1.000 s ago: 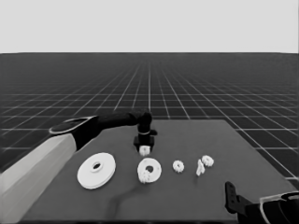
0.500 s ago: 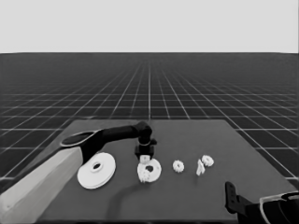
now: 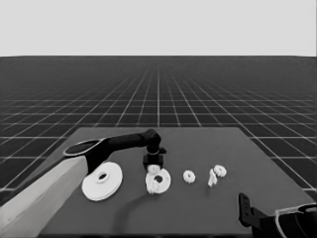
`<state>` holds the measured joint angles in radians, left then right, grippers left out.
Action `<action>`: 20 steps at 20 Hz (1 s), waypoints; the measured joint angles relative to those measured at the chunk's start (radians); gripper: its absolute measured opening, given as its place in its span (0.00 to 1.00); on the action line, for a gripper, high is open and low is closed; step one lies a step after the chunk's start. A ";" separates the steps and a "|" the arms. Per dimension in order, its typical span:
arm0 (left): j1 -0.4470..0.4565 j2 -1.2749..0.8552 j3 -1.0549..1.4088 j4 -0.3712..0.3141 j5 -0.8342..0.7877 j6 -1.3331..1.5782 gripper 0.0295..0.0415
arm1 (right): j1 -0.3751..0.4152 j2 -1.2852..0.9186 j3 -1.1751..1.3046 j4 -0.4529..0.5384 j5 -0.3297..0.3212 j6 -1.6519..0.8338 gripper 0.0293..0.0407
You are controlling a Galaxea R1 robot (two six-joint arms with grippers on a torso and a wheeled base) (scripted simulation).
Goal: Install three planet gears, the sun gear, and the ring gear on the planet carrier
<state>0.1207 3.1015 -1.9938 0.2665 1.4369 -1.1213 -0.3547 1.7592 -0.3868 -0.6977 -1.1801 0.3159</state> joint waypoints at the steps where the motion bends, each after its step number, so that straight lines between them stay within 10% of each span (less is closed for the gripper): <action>1: -0.049 -0.025 0.070 -0.044 0.036 -0.038 0.75 | 0.000 0.000 0.000 0.000 0.000 0.000 0.81; 10: -0.142 -0.040 0.122 -0.123 0.074 -0.067 0.75 | 0.000 0.000 0.000 0.000 0.000 0.000 0.81; 12: -0.321 -0.691 0.991 -0.015 -0.468 0.844 0.99 | 0.000 0.000 0.000 0.000 0.000 0.000 0.81; 13: -0.381 -0.974 1.228 0.009 -0.588 1.103 0.88 | 0.000 0.000 0.000 0.000 0.000 0.000 0.81; 20: -0.461 -1.338 1.568 0.043 -0.756 1.463 0.75 | 0.000 0.000 0.000 0.000 0.000 0.000 0.81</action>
<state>-0.3400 1.7630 -0.4259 0.3092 0.6806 0.3418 -0.3547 1.7592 -0.3868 -0.6977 -1.1801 0.3159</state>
